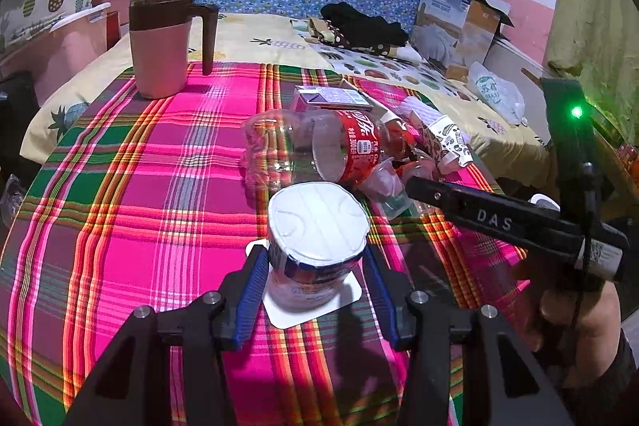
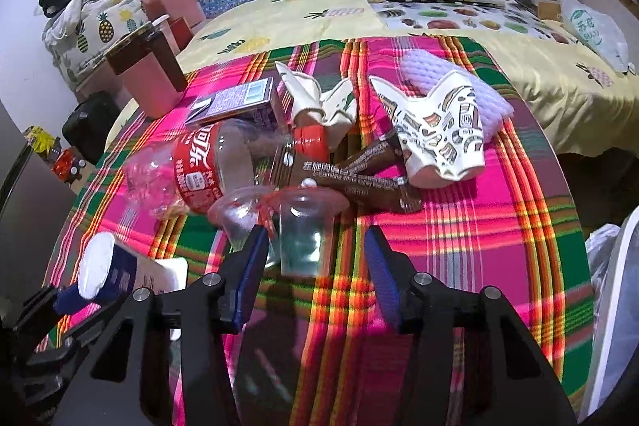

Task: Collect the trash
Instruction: 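Grasp the clear plastic cup with the right gripper while the left gripper holds the yogurt cup, then carry both cups over the bin and open both grippers to drop them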

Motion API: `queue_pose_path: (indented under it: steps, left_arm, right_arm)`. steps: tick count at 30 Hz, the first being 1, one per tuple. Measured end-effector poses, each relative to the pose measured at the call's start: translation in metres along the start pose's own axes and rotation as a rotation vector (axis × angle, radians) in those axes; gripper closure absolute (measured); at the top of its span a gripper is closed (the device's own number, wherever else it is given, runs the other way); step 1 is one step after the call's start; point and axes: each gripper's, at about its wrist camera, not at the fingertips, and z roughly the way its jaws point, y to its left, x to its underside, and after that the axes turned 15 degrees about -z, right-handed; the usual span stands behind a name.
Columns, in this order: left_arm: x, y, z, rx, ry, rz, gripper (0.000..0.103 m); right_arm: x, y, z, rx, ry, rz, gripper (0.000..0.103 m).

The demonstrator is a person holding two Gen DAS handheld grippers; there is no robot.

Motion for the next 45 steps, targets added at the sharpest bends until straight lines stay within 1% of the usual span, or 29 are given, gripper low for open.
queue_pose_path:
  steps: [3, 6, 7, 15, 20, 26, 33, 45]
  left_arm:
    - [0.000, -0.002, 0.000, -0.002, 0.004, 0.005, 0.054]
    - [0.000, -0.005, 0.000, 0.000, 0.010, 0.008, 0.054]
    - [0.001, -0.006, -0.001, 0.000, 0.010, 0.011, 0.054]
    - [0.004, -0.017, -0.014, 0.001, -0.005, 0.037, 0.054]
    - [0.008, -0.027, -0.020, 0.013, -0.013, 0.054, 0.054]
    - [0.017, -0.042, -0.023, 0.036, -0.001, 0.074, 0.054]
    - [0.025, -0.068, -0.028, 0.074, 0.011, 0.114, 0.054]
    - [0.045, -0.134, -0.022, 0.161, 0.042, 0.207, 0.054]
  right_arm:
    - [0.000, -0.002, 0.001, -0.012, 0.006, 0.012, 0.066]
    - [0.002, -0.005, 0.009, -0.044, 0.035, 0.032, 0.070]
    - [0.003, -0.006, 0.010, -0.050, 0.040, 0.037, 0.074]
    - [0.010, -0.006, -0.020, -0.019, -0.016, 0.022, 0.074]
    - [0.024, -0.006, -0.039, -0.006, -0.027, 0.026, 0.074]
    - [0.039, -0.013, -0.059, 0.015, -0.031, 0.040, 0.074]
    - [0.051, -0.027, -0.082, 0.056, -0.055, 0.063, 0.074]
    - [0.080, -0.063, -0.114, 0.150, -0.085, 0.119, 0.074]
